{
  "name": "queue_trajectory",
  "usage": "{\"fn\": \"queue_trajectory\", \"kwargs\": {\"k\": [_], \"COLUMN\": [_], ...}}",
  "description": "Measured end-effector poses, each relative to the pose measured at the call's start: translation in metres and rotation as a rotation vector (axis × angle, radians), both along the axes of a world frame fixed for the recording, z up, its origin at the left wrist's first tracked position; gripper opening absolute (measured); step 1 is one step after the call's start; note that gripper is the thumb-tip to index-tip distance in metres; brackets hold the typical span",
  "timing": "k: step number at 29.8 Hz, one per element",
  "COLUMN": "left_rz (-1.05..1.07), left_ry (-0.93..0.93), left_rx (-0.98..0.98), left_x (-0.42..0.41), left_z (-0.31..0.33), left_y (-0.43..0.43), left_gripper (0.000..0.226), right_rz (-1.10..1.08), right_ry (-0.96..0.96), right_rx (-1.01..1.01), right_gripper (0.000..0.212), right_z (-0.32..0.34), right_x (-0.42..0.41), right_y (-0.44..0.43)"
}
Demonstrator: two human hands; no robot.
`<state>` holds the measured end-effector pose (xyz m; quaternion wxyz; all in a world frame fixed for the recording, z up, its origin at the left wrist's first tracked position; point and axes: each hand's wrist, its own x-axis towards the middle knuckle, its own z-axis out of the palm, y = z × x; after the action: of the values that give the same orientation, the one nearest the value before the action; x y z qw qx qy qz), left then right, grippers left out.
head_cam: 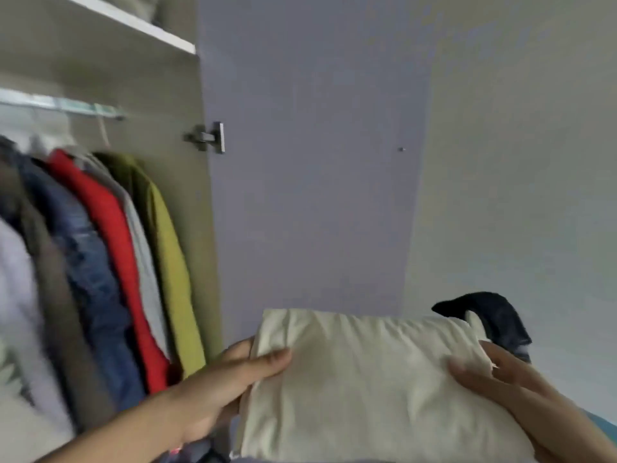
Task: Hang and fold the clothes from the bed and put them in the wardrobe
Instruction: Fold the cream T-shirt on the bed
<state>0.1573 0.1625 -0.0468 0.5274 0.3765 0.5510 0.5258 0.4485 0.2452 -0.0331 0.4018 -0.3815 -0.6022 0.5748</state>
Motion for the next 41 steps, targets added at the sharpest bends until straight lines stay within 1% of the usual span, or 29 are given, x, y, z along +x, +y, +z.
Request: {"fn": "queue_trajectory", "kwargs": {"k": [1,2,4,5,7,9,11,13,14,17,20,23,24,26,27,28,29,30,31,32,33,34,35,36,37,38,39,40,41], "left_rz": [0.126,0.239,0.432,0.523,0.735,0.924,1.082,1.169,1.249,1.428,1.609,1.66,1.67,1.693,1.727,1.77,1.82,1.856,1.848,1.796,1.736,1.656,1.58,1.495,1.445,1.396,1.367,1.341,1.328], "left_ry": [0.005,0.016,0.04,0.061,0.091,0.106,0.136,0.181,0.2,0.283,0.427,0.576,0.601,0.661,0.735,0.845,0.93,1.03,1.128,1.232,1.288,1.351,1.343,1.29,1.228,1.188,1.168,1.159,1.158], "left_rx": [0.006,0.011,0.04,0.051,0.055,0.067,0.064,0.04,0.045,0.055,0.115,0.138,0.13,0.117,0.077,-0.006,-0.158,-0.319,-0.555,-0.805,-0.957,-1.003,-0.977,-0.953,-0.945,-0.95,-0.953,-0.96,-0.962], "left_x": [-0.016,-0.034,-0.058,-0.067,-0.083,-0.092,-0.098,-0.103,-0.105,-0.105,-0.108,-0.129,-0.14,-0.173,-0.191,-0.216,-0.228,-0.252,-0.27,-0.286,-0.292,-0.305,-0.316,-0.327,-0.331,-0.336,-0.34,-0.344,-0.346], "left_z": [0.007,0.014,0.027,0.03,0.033,0.032,0.032,0.033,0.034,0.041,0.05,0.069,0.075,0.089,0.093,0.102,0.098,0.105,0.102,0.103,0.097,0.095,0.089,0.085,0.085,0.085,0.084,0.084,0.084], "left_y": [-0.023,-0.051,-0.107,-0.128,-0.175,-0.224,-0.27,-0.301,-0.327,-0.37,-0.418,-0.445,-0.45,-0.457,-0.457,-0.459,-0.457,-0.457,-0.455,-0.448,-0.447,-0.442,-0.438,-0.437,-0.443,-0.446,-0.449,-0.453,-0.455], "left_gripper": [0.037,0.039,0.036,0.031,0.023,0.029,0.039,0.029,0.024,0.011,0.012,0.014,0.015,0.019,0.022,0.026,0.031,0.036,0.041,0.048,0.054,0.055,0.052,0.051,0.05,0.051,0.052,0.052,0.053], "right_rz": [0.073,0.163,0.375,0.442,0.568,0.685,0.801,0.867,0.946,1.072,1.182,1.239,1.208,1.069,0.988,0.907,0.849,0.765,0.664,0.578,0.581,0.621,0.715,0.81,0.863,0.868,0.87,0.898,0.913], "right_ry": [0.004,-0.004,-0.023,-0.028,-0.032,-0.042,-0.06,-0.064,-0.072,-0.134,-0.139,-0.024,0.016,0.087,0.096,0.096,0.049,0.017,-0.056,-0.144,-0.213,-0.275,-0.344,-0.395,-0.394,-0.405,-0.404,-0.409,-0.413], "right_rx": [0.003,0.016,0.044,0.067,0.11,0.117,0.114,0.106,0.092,0.034,0.029,0.117,0.176,0.398,0.537,0.676,0.781,0.874,0.976,1.116,1.246,1.356,1.394,1.383,1.398,1.397,1.389,1.367,1.341], "right_gripper": [0.034,0.027,0.044,0.048,0.038,0.029,0.026,0.022,0.023,0.02,0.018,0.019,0.021,0.031,0.038,0.045,0.052,0.059,0.063,0.064,0.061,0.055,0.054,0.069,0.095,0.112,0.117,0.109,0.092], "right_z": [0.009,0.016,0.017,0.017,0.016,0.018,0.02,0.017,0.013,0.009,0.02,0.044,0.051,0.066,0.072,0.084,0.086,0.099,0.104,0.109,0.103,0.098,0.087,0.073,0.063,0.054,0.049,0.049,0.051], "right_x": [-0.027,-0.062,-0.122,-0.145,-0.197,-0.244,-0.284,-0.308,-0.327,-0.363,-0.39,-0.407,-0.416,-0.446,-0.464,-0.488,-0.503,-0.526,-0.544,-0.561,-0.572,-0.586,-0.596,-0.601,-0.607,-0.61,-0.61,-0.61,-0.608], "right_y": [0.004,0.001,-0.008,-0.014,-0.035,-0.065,-0.1,-0.124,-0.146,-0.192,-0.246,-0.275,-0.284,-0.302,-0.309,-0.319,-0.328,-0.339,-0.347,-0.354,-0.364,-0.37,-0.374,-0.376,-0.38,-0.378,-0.375,-0.372,-0.37]}}
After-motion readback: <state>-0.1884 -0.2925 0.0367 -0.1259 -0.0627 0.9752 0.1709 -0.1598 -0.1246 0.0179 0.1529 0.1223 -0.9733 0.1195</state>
